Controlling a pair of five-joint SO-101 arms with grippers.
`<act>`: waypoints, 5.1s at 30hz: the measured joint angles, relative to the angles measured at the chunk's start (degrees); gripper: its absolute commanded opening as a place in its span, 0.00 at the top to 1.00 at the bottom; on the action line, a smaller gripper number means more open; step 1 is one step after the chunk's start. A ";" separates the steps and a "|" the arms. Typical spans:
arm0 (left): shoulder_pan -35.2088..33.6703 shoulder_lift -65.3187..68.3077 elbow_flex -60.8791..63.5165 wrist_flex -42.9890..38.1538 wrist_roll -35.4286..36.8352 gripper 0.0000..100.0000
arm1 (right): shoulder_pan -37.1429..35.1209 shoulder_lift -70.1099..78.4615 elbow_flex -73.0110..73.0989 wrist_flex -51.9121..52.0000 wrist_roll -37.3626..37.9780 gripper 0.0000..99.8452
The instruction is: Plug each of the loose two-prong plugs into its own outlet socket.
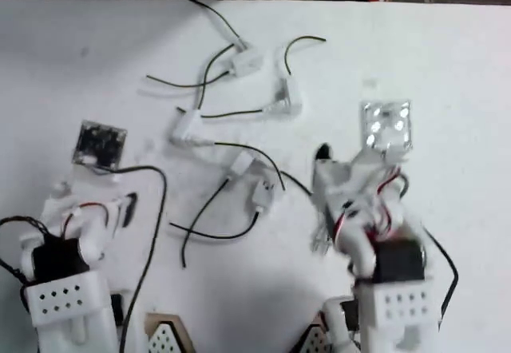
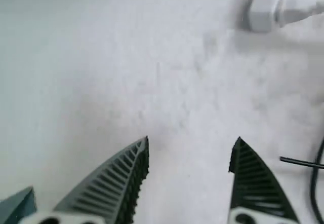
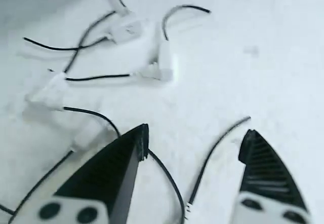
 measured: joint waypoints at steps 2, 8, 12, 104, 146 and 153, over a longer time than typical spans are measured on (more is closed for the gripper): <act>5.36 0.00 -3.34 2.55 0.44 0.72 | 4.40 5.10 0.00 0.00 0.00 0.72; 25.93 0.35 -5.71 5.01 6.77 0.69 | 15.65 18.20 -5.36 -0.09 0.00 0.72; 36.92 7.47 -6.95 5.01 8.53 0.69 | 18.90 22.51 -7.21 -0.09 0.00 0.72; 18.02 23.12 -9.58 5.63 -0.88 0.71 | 18.64 23.30 -8.88 -0.09 -0.09 0.72; 24.88 76.40 -35.87 -4.13 -11.96 0.96 | 17.85 23.30 -8.70 0.26 -0.09 0.72; 30.15 67.96 -35.87 1.41 -11.96 0.97 | 17.85 23.30 -8.70 0.26 -0.09 0.72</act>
